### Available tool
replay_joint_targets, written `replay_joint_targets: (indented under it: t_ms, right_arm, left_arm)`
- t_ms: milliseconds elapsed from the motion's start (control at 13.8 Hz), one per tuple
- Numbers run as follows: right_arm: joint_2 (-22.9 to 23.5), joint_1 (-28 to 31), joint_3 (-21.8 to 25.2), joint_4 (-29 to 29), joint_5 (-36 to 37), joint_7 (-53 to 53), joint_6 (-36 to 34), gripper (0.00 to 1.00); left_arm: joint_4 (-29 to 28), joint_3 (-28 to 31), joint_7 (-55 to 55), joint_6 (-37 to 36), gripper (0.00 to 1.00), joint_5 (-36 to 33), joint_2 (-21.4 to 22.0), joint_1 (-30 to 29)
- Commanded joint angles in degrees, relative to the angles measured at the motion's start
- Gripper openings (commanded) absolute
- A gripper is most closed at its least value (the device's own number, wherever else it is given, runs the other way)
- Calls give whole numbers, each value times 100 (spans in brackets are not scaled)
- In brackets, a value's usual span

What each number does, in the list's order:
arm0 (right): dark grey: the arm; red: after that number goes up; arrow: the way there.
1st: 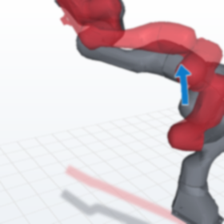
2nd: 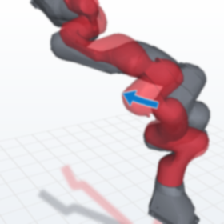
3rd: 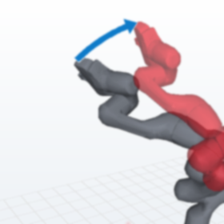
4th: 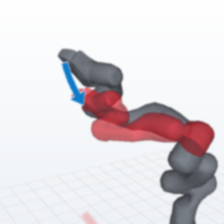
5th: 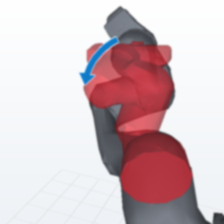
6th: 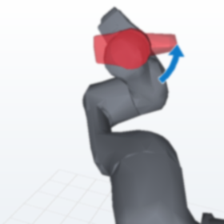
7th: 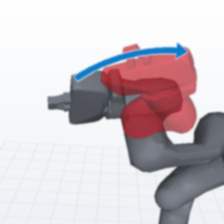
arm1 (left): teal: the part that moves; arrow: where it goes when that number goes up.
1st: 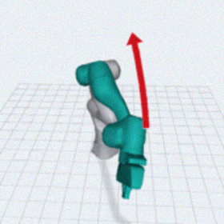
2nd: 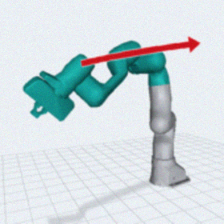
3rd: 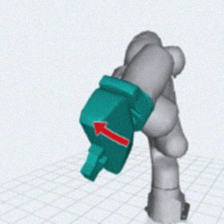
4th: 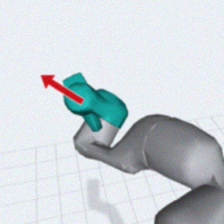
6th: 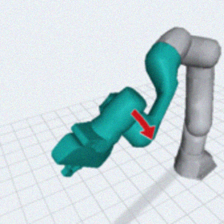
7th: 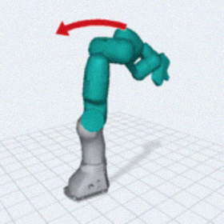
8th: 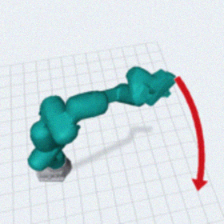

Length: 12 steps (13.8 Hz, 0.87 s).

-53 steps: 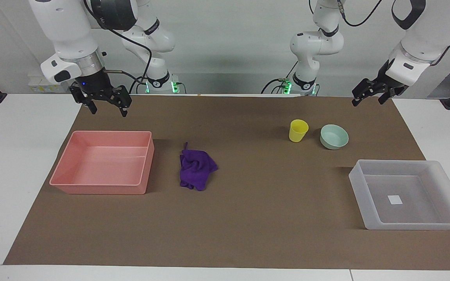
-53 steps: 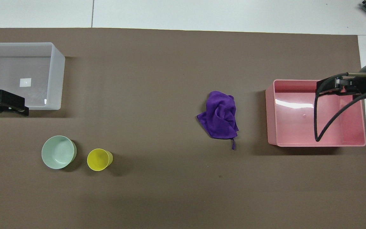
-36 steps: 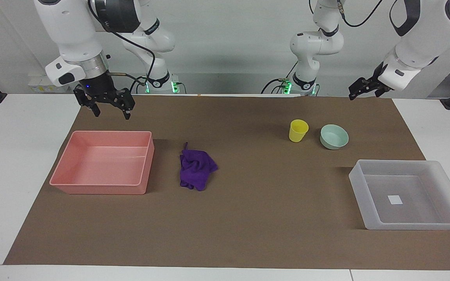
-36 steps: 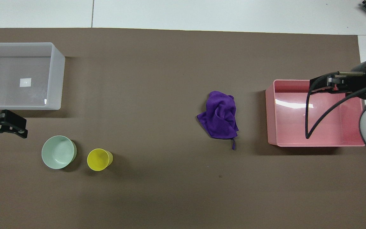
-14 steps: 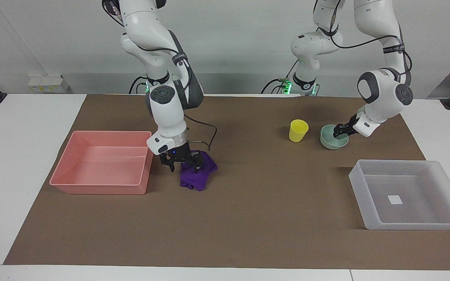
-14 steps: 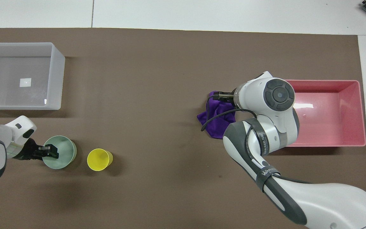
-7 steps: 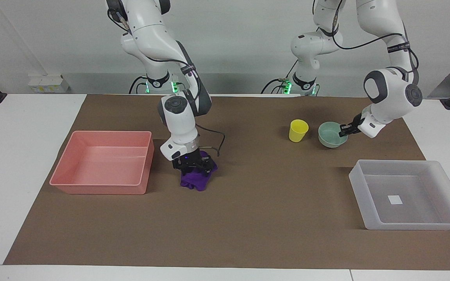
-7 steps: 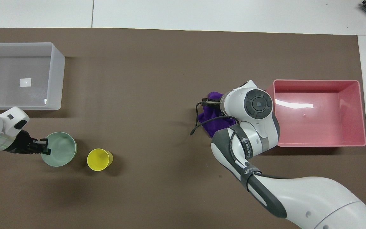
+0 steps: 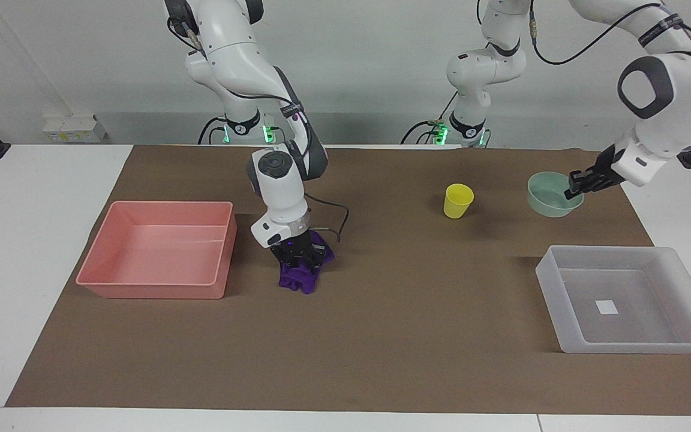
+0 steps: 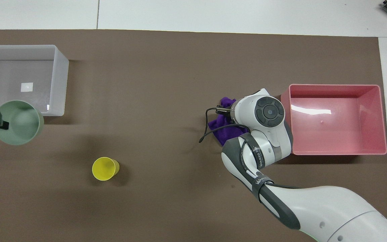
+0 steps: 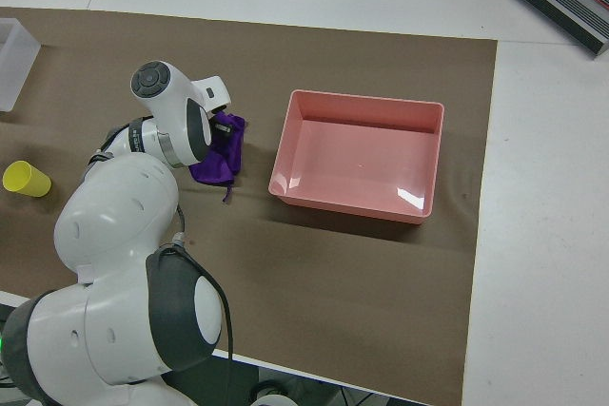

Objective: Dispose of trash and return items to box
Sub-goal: 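Lift the bowl into the clear box while the right gripper grasps the cloth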

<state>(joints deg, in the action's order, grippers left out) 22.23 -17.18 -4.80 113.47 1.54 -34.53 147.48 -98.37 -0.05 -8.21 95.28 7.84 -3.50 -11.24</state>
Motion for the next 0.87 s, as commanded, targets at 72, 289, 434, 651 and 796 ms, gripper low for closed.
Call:
replay_joint_targets:
  t_ms: [72, 289, 434, 651, 796]
  right_arm:
    - [-131, 13, -3, 122, 22, -212, -52, 0]
    - [-429, 57, 23, 44, 31, -431, -639, 0]
    - [-745, 205, 50, 35, 31, -388, -1088, 0]
    - [-1149, 407, 58, 35, 31, -388, -1589, 0]
    - [-1676, 583, 50, 43, 31, -396, -2168, 0]
  left_arm:
    - [1897, -22, -85, 356, 0, -37, -1616, -361]
    - [1945, -31, -129, 1526, 0, -37, -2276, -501]
    - [1892, -31, -120, 1888, 0, -37, -2724, -615]
    - [1848, -31, -129, 2020, 0, -37, -3078, -730]
    - [1761, -31, -120, 2048, 0, -37, -3131, -713]
